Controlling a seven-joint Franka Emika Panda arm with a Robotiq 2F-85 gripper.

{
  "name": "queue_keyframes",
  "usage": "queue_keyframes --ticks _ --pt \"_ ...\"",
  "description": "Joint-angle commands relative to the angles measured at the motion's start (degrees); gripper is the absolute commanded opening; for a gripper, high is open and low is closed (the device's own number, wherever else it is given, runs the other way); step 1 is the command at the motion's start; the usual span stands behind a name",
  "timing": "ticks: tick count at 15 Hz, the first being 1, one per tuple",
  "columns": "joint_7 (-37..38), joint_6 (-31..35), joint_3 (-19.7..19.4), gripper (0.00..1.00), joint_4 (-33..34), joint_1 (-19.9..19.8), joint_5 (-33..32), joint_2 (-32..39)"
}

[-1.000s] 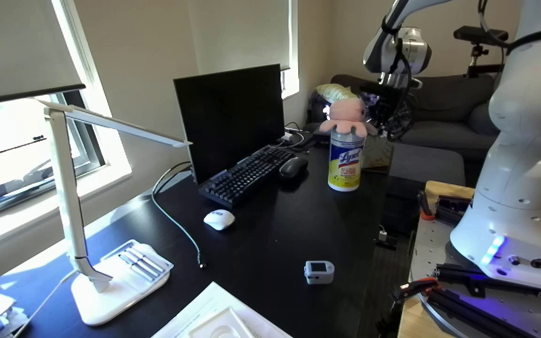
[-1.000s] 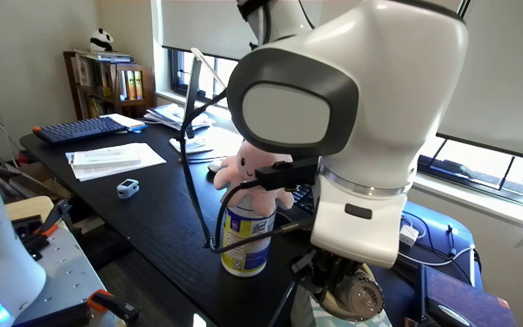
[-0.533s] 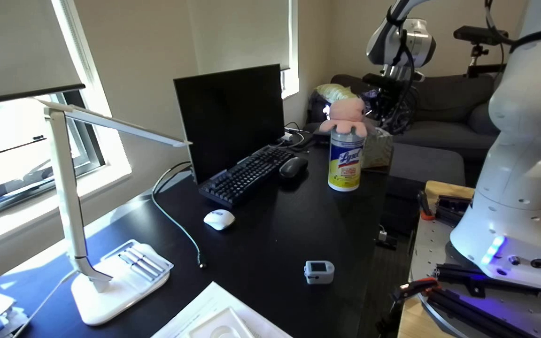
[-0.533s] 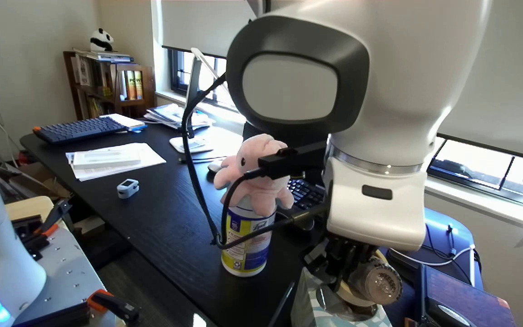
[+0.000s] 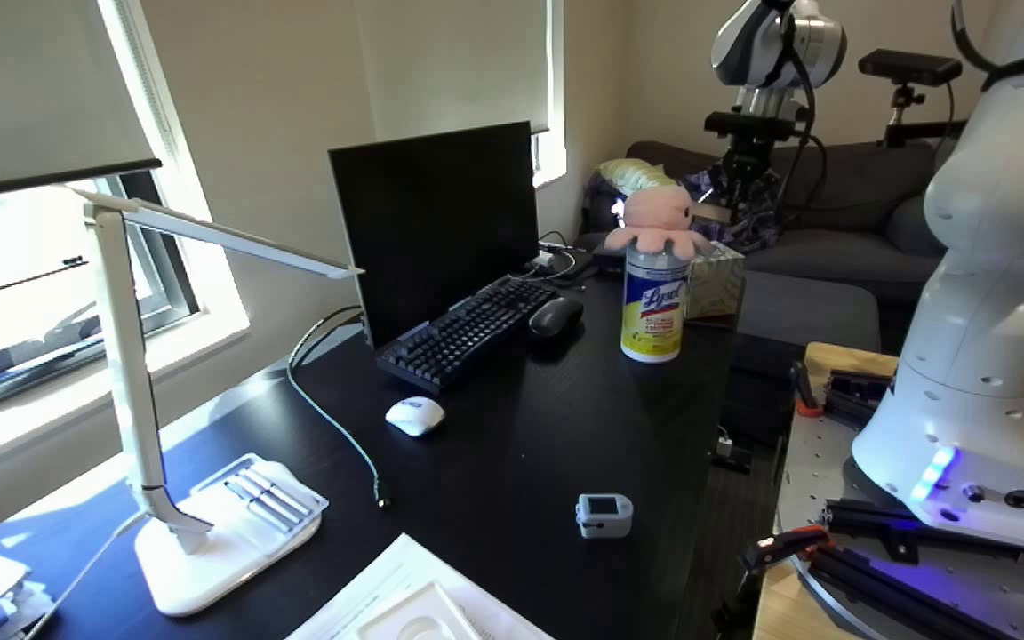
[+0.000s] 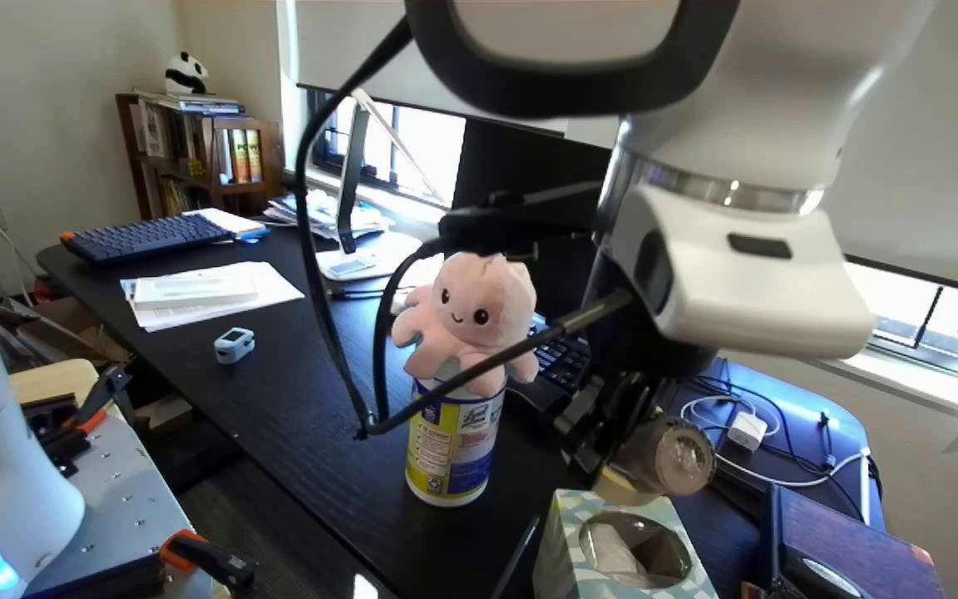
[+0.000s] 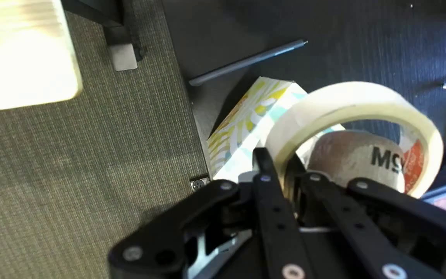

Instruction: Place object on top of the box to the right on top of the pink doll

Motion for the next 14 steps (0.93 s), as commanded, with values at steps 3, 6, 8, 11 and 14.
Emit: queue_keyframes --ticks 3,6,8,11,14 --pt "-5.27 -13.51 1.47 0.07 6.41 -2.22 -8.35 -9.66" --pt "-9.82 -17.81 3.16 0.07 8.09 -2.12 -10.51 -15.07" --pt "-13.09 -19.36 4.9 0.07 7.2 -1.68 -11.46 -18.81" --pt "-17.86 -21.41 7.62 0.07 5.6 -0.87 -11.72 -23.34" --pt "-21.85 -21.99 10.32 0.07 3.79 0.64 -11.56 -25.7"
